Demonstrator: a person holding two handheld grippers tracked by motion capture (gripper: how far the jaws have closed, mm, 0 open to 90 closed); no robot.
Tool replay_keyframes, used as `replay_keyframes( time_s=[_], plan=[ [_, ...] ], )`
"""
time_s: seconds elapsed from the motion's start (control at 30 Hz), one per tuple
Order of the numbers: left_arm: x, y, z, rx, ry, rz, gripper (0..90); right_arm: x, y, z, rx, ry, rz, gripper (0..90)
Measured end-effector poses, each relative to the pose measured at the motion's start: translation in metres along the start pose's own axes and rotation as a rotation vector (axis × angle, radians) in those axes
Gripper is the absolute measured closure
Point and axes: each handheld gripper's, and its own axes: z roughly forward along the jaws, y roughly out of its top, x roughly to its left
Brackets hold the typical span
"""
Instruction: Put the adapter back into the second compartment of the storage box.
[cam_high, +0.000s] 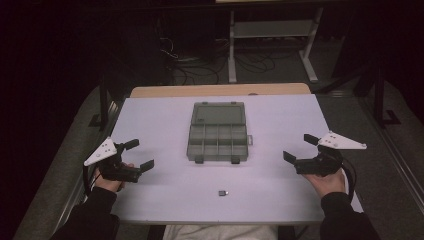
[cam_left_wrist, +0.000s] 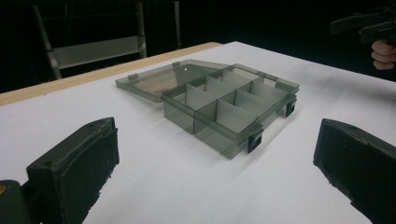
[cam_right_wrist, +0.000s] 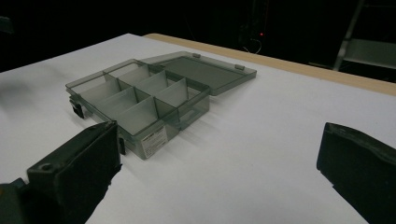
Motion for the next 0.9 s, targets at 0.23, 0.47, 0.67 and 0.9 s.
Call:
replay_keyframes(
  time_s=[0.23, 0.47, 0.67, 0.9],
  plan=[
    [-0.0005, 0.0001, 0.0000, 0.000, -0.005, 0.004, 0.0, 0.0011, 0.0008, -0.0006, 0.007, -0.005, -0.014, 0.0],
    [-0.0009, 0.0003, -0.0009, -0.004, -0.005, 0.004, 0.0, 0.0015, 0.0012, 0.0004, 0.018, -0.004, -0.015, 0.0],
    [-0.0012, 0.0002, -0.0010, -0.002, -0.004, 0.006, 0.0, 0.0014, 0.0015, 0.0006, 0.023, 0.005, -0.009, 0.0],
    [-0.0030, 0.0010, -0.0035, -0.009, 0.005, 0.014, 0.0, 0.0057, 0.0023, 0.0047, 0.060, 0.004, -0.014, 0.0]
  ],
)
